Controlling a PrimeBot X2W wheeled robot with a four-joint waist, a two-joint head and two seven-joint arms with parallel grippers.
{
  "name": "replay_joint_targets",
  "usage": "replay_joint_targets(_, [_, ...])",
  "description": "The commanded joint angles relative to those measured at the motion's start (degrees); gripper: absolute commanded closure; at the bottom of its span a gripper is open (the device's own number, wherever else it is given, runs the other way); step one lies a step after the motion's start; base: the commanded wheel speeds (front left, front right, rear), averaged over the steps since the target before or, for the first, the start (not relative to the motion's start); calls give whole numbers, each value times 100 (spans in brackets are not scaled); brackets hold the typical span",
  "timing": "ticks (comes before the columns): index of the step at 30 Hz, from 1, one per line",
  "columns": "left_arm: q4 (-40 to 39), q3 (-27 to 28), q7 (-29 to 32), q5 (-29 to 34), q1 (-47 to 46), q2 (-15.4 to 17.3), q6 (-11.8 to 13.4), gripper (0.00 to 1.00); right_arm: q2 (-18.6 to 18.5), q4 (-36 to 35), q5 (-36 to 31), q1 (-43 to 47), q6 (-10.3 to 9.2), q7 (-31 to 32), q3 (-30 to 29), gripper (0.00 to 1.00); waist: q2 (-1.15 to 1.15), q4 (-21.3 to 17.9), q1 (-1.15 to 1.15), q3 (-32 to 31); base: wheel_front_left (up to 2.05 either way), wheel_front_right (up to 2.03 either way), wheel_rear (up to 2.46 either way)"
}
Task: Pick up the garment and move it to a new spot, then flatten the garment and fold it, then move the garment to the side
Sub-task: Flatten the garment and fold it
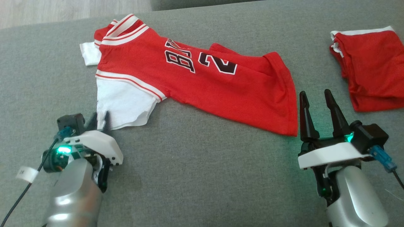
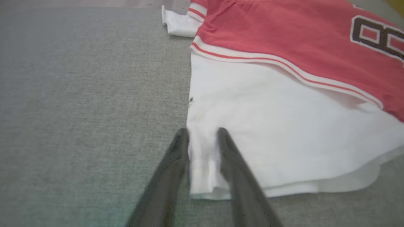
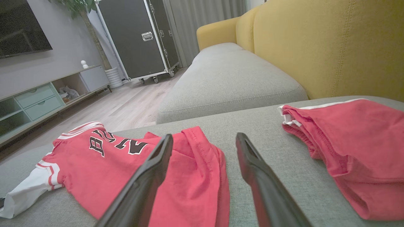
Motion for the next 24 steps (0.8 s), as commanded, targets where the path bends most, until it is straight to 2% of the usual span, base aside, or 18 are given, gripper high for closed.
replay_joint_targets(1, [48,78,53,-64,19,146,-31,100,-6,-174,-34,-156,-5,-61,104,0,0,0,0,-14,0,0,0])
replay_joint_targets(6, [47,69,-391,-182,10,157,-111,100,-6,-98,-48,-124,-5,-61,94,0,0,16,0,-157,0,0,0])
replay_joint_targets(11, [-282,133,-979,-294,94,173,-144,100,-6,126,-59,-23,-5,-61,169,0,0,38,0,-375,0,0,0])
replay_joint_targets(15, [-817,240,-1100,-326,284,193,-153,100,-6,411,-63,76,-5,-61,290,0,0,57,0,-576,0,0,0])
replay_joint_targets(18, [-1510,449,-1109,-303,540,178,-75,100,-6,701,-18,131,-5,-60,346,0,0,57,0,-709,0,0,0])
replay_joint_targets(24, [-2583,603,-1111,-134,1164,22,-17,100,-6,1367,124,87,-5,216,279,0,0,136,0,-837,0,0,0])
